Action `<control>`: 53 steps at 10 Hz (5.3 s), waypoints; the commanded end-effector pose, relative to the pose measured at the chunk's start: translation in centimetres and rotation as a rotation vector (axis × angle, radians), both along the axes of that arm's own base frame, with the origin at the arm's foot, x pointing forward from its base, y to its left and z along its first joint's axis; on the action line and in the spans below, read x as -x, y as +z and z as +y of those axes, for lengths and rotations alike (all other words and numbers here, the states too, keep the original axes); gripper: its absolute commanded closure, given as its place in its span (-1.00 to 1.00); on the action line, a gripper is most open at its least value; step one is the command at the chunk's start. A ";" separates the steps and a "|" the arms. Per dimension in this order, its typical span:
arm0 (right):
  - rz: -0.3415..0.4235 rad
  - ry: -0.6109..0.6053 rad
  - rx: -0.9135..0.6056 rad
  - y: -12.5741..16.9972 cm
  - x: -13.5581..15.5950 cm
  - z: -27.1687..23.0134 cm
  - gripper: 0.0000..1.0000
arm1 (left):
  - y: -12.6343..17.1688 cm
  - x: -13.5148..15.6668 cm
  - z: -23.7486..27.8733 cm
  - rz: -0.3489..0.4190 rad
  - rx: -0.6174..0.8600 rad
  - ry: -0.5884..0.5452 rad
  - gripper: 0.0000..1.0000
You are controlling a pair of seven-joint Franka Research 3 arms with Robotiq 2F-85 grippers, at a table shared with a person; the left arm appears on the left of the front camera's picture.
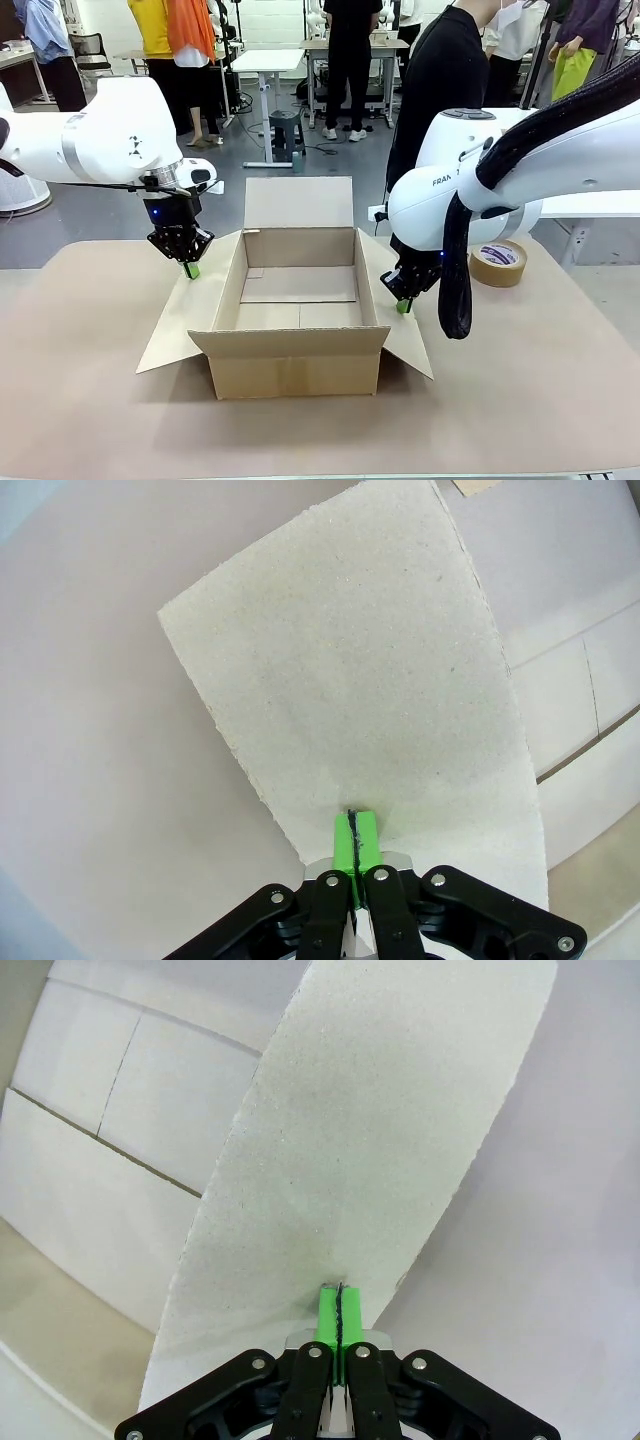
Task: Wrap the clocks to prevent damage.
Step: Once the human has placed the objects inside and stepped back, release both hands from the side flaps of the Package Box.
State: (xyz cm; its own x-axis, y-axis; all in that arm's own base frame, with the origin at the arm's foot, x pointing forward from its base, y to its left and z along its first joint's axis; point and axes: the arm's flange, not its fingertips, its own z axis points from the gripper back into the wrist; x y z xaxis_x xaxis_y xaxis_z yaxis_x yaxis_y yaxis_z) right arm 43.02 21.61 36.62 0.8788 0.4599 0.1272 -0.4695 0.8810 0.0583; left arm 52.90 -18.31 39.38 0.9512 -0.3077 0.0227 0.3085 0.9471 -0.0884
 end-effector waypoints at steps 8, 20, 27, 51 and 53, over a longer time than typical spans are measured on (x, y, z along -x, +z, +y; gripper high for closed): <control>0.003 0.001 0.001 -0.1 0.1 0.0 0.98 | 0.0 0.1 0.0 0.006 0.001 -0.005 0.99; 0.003 0.001 0.001 -0.1 0.1 0.0 0.98 | 0.0 0.1 0.0 0.006 0.001 -0.005 0.99; 0.003 0.001 0.001 -0.1 0.1 0.0 0.98 | 0.0 0.1 0.0 0.006 0.001 -0.005 0.99; 0.003 0.001 0.001 -0.1 0.1 0.0 0.98 | 0.0 0.1 0.0 0.006 0.001 -0.005 0.99; 0.003 0.001 0.001 -0.1 0.1 0.0 0.98 | 0.0 0.1 0.0 0.006 0.001 -0.005 0.99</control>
State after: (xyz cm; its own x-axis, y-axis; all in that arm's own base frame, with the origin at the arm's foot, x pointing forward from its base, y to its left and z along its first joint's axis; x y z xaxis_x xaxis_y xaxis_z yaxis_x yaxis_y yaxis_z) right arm 43.02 21.61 36.62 0.8788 0.4599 0.1271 -0.4694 0.8810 0.0583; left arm 52.90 -18.31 39.38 0.9512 -0.3077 0.0227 0.3085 0.9471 -0.0884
